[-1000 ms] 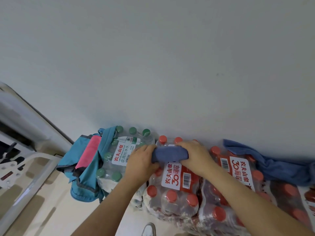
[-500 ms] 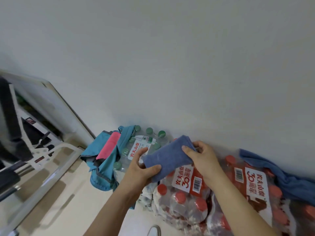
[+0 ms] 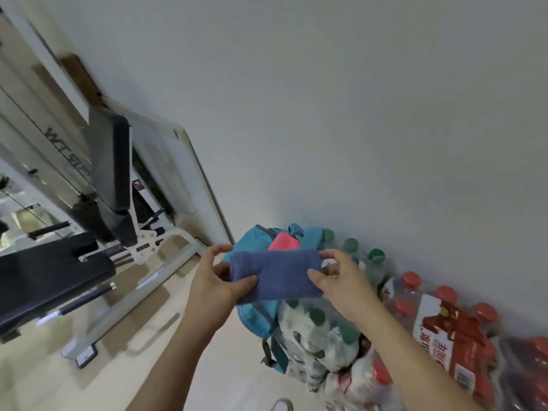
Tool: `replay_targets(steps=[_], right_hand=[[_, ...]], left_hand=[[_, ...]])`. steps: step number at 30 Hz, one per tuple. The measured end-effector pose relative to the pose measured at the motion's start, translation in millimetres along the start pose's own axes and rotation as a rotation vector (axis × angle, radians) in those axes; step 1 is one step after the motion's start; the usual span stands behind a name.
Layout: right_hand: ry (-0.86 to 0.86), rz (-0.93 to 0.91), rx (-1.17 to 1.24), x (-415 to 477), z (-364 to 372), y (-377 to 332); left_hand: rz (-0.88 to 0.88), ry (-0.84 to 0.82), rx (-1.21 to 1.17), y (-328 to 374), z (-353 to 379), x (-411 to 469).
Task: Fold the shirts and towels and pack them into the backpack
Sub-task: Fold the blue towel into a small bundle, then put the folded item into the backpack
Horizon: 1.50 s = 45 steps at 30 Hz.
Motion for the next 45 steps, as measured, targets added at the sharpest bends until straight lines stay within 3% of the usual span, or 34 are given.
replay_targets(steps=[4,9,13,17,20,25,28,32,35,39,43,45], right_hand=[[0.049,-0.179,-0.506,27.1,32.4,-41.4],[0.057,-0.073,-0.904,72.0,64.7,-44.2],[0.177,-0.038,-0.946,83.4,74.4,-40.5],[0.33,-0.026,-0.771,83.2,71.7,-32.9],[0.405,0.017,-0.661,81.0,65.1,-23.2],[0.583,0.115,-0.505,81.7,45.5,-12.7],[0.62,0.148,-0.679,82.7,44.1,-14.0],[0.583,0.217,-0.841,83.3,46.7,-17.7],[0.62,0.12,-0.981,78.0,57.1,-26.7],[0.514,0.0,-1.033,68.3,97.5,-29.9],[0.358,0.083,-1.05,72.1,119.0,-23.4],[0.301,0.067,-0.928,76.9,117.5,-19.9]], left_hand=[[0.115,-0.118,0.055,9.5,-57.2,69.0],[0.152,-0.576,0.019,2.8,-65.2,154.1],[0.204,-1.022,0.208,-13.5,-5.6,199.8],[0.169,-1.252,0.422,-54.1,72.4,210.3],[0.193,-1.198,0.508,-84.9,105.2,214.2],[0.152,-0.971,0.313,-101.4,111.1,214.0],[0.218,-0.954,0.291,-100.8,109.6,204.8],[0.024,-1.005,0.168,-99.5,88.6,191.6],[0.083,-0.963,0.237,-106.0,71.1,177.7],[0.296,-0.762,0.342,-114.1,62.6,171.1],[0.254,-0.807,0.406,-128.0,65.4,166.4],[0.226,-0.812,0.408,-133.3,67.7,166.2]])
Point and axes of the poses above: each hand's wrist, its own x-axis towards the middle knuckle, its own z-axis out of the palm, y = z × x, the point moved 5 cm from there along x, towards the middle knuckle, and after that the axes turned 9 degrees about z, right-handed, at the moved point
